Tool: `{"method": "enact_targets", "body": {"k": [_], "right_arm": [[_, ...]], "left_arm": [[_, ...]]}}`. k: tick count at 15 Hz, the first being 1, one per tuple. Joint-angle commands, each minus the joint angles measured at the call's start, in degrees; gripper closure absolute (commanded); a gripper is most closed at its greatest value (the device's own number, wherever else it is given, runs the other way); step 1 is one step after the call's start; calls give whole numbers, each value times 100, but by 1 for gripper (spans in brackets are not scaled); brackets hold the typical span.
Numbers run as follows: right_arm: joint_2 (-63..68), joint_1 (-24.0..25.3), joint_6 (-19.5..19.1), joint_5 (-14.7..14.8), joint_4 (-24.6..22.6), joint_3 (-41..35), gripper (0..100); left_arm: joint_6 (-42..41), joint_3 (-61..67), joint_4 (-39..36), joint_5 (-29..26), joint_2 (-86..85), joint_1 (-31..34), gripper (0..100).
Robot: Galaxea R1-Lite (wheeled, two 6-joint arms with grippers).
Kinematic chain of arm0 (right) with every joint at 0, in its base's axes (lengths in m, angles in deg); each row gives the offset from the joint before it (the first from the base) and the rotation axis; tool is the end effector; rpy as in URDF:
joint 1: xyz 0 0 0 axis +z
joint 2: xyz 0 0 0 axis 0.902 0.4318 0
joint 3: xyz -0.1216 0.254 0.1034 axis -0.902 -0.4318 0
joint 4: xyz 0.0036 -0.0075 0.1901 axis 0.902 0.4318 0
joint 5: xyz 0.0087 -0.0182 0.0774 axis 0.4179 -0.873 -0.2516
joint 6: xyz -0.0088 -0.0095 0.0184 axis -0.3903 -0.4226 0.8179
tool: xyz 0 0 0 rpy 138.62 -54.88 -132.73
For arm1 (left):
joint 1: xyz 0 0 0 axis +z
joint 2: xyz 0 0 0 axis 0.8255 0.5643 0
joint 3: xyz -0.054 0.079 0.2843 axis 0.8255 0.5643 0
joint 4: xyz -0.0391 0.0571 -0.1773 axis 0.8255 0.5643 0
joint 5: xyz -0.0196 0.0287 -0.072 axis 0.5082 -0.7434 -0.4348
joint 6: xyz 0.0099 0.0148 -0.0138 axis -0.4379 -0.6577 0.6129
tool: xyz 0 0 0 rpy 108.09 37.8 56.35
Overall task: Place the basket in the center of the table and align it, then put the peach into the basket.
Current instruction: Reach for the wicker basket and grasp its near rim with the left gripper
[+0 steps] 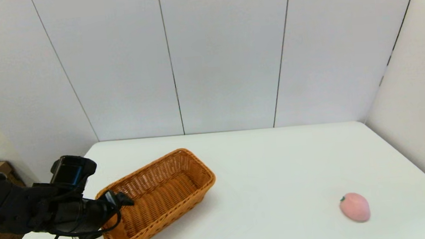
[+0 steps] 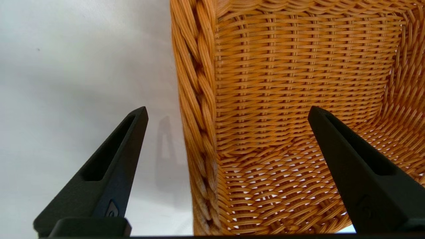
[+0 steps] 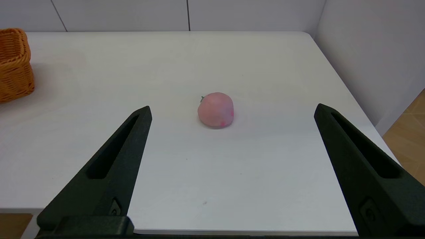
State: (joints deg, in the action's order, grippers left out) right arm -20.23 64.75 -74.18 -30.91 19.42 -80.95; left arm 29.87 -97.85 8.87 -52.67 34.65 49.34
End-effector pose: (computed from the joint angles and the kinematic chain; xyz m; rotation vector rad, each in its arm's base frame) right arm -0.0280 -0.0007 0.0769 0.0052 0.0822 -0.0189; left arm 0.2571 -0.0306 0.0567 -0.7002 1.0886 0.2456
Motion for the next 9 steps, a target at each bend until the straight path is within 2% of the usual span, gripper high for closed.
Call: {"method": "enact_targets", "body": {"k": [1,8,9], "right_arm": [[7,2,-3,1,5,1,0],[-1,2,6,0,5,1,0],[-1,2,6,0,5,1,0]], "left_arm": [[159,-7,-5,2,73,-240,0],[186,-121,-5,2,284,-240,0],[186,-165,-5,29,363,-240,100]]}}
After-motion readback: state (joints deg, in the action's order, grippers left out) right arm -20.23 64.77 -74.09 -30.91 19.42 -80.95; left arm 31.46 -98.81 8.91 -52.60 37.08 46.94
